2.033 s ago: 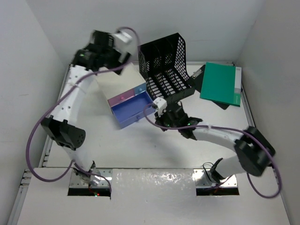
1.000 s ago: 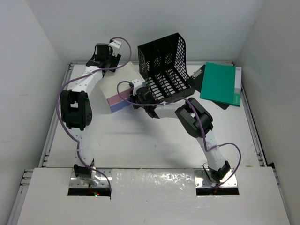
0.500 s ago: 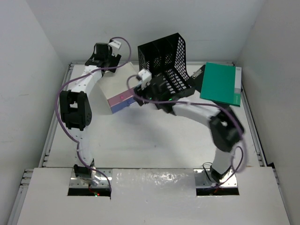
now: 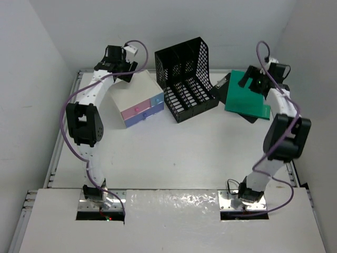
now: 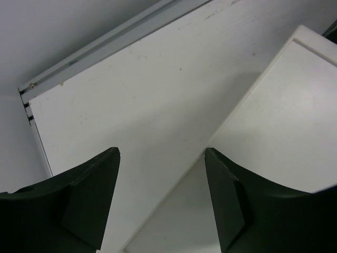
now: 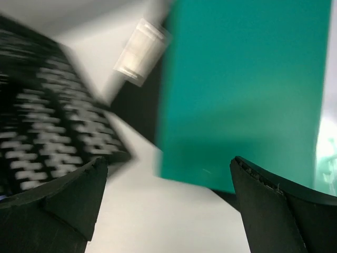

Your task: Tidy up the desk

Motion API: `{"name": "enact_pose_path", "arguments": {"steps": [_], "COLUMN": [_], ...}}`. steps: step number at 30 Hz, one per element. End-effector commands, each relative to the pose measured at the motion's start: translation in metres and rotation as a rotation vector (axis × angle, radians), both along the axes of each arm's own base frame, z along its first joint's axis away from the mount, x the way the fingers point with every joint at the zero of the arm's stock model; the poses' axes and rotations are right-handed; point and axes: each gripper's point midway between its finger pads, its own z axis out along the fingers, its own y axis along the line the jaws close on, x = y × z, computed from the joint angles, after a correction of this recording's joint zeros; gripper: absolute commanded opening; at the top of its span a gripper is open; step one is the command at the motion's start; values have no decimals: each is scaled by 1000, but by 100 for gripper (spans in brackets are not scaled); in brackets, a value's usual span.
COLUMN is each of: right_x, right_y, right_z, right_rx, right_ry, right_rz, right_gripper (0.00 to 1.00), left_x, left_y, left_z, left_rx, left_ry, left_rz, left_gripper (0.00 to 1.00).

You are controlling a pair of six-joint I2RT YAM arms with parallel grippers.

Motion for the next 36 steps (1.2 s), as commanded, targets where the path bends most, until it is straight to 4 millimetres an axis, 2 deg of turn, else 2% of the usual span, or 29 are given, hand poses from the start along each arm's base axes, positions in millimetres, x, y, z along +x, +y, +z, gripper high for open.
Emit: {"name": "enact_pose_path", "arguments": {"steps": [1, 2, 3, 5, 6, 7, 9, 10, 11, 15, 18, 19, 21, 23, 26, 31, 32, 34, 36], "right_x": [-7, -1, -1, 0, -5, -5, -8, -17, -20, -34, -22, -13, -4, -5, -15, -47, -46, -46, -35], "right_y": [-47, -60, -80, -97, -113, -117, -119, -121, -122, -121, -117, -119, -127, -130, -134, -154, -157, -166, -170], "right_z": [-60, -60, -68, -75, -76, -75, -78, -89, -90, -122, -138, -134, -140, -147, -146, -122, -120, -130, -130], "right_rx": [32, -5, -44, -112, -151, -168, -180, -184, -190, -162, -96, -89, -94, -93, -135, -235, -231, -222, -210], "right_ry": [210, 219, 247, 241, 246, 235, 240, 271, 263, 241, 178, 144, 158, 174, 196, 192, 182, 208, 204], "right_rz": [-160, -177, -239, -285, -346, -365, -378, -400, -416, -486, -488, -486, -490, -486, -493, -596, -596, -605, -578], "right_gripper": [95, 96, 97, 98, 99, 99, 99, 99, 99, 99, 99, 99, 99, 99, 98, 99, 99, 99, 99], "left_x": [-10, -11, -12, -16, -17, -20, -24, -28, -30, -38, -39, -40, -43, -45, -48, -50, -50, -51, -52], "left_y": [-8, -9, -14, -14, -15, -14, -21, -18, -22, -32, -38, -38, -38, -37, -36, -34, -34, -32, -30], "left_z": [13, 12, 13, 13, 13, 11, 11, 11, 11, 17, 21, 20, 19, 19, 17, 15, 14, 13, 7], "left_rx": [-17, -15, -27, -22, -14, -3, 14, 36, 41, 42, 49, 55, 60, 66, 69, 78, 83, 92, 103], "left_ry": [8, 11, 14, 19, 23, 30, 35, 37, 40, 33, 24, 28, 35, 31, 36, 41, 42, 42, 54], "left_rz": [-23, -26, -47, -52, -57, -56, -81, -65, -75, -106, -115, -114, -117, -118, -121, -120, -122, -116, -116], "left_gripper": [64, 65, 65, 65, 65, 66, 66, 66, 67, 68, 68, 68, 68, 68, 69, 68, 69, 69, 69]}}
